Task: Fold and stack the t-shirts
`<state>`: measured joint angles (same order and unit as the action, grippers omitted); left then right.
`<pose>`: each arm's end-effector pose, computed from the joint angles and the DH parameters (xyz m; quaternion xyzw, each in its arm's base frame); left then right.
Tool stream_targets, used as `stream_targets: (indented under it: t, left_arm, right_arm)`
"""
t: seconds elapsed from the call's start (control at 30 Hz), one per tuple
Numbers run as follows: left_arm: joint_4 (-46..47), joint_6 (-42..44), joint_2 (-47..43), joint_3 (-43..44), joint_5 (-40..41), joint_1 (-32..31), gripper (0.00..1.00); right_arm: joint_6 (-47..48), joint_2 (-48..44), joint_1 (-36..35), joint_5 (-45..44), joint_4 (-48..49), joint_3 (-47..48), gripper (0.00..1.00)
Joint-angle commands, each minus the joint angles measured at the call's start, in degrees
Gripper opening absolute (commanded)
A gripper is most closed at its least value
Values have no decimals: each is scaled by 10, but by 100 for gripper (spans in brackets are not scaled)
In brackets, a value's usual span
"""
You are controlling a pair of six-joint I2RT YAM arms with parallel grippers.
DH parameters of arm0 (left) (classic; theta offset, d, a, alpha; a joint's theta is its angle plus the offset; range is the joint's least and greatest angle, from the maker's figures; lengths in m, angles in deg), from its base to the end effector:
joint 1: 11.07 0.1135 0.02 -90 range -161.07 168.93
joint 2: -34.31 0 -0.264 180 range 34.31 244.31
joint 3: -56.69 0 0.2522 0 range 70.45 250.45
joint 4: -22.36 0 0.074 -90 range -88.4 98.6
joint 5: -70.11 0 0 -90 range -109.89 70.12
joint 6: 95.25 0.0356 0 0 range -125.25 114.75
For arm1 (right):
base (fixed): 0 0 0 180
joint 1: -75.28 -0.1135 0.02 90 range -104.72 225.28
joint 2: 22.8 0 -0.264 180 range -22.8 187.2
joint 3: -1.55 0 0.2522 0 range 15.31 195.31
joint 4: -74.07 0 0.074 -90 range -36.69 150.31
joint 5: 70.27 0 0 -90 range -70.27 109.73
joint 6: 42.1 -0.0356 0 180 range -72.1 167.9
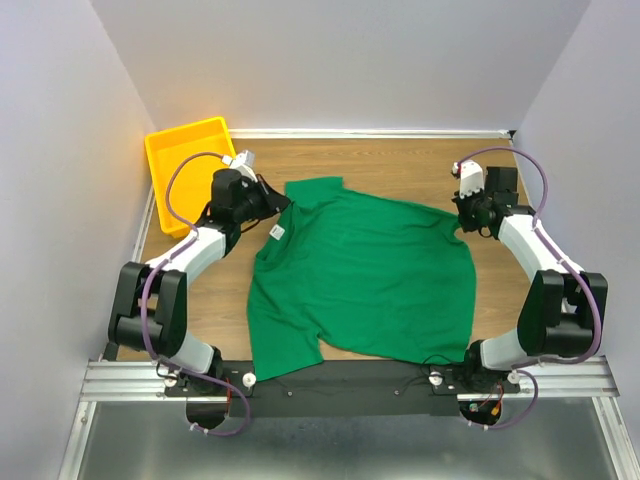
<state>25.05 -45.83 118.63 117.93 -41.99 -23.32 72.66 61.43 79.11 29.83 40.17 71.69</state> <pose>0.3159 -0.0823 0.2401 -0.0911 0.8081 -0.3902 0.4317 0.3108 -0.0145 0.2337 -0.1999 0.9087 -0.0085 0.3663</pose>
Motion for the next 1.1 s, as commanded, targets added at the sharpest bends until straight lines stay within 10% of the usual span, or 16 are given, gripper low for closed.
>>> stream_targets:
  t: [0.0, 0.33, 0.47, 0.67, 1.07]
  left_arm:
    - [-75, 34, 33, 32, 20, -4, 0]
    - [-216, 66, -32, -17, 30, -9, 0]
    - [-223, 55, -52, -20, 90, -8, 37]
    - [-238, 72, -11, 87, 123, -7, 61]
    - [-312, 117, 297, 444, 44, -7, 65]
  right_arm:
    - [-11, -5, 3, -6, 11, 7, 1]
    - [50, -79, 3, -74, -17, -69, 1]
    - [38, -65, 4, -57, -17, -82, 1]
    - [25, -11, 4, -64, -17, -64, 1]
    - [24, 40, 16, -98, -17, -46, 1]
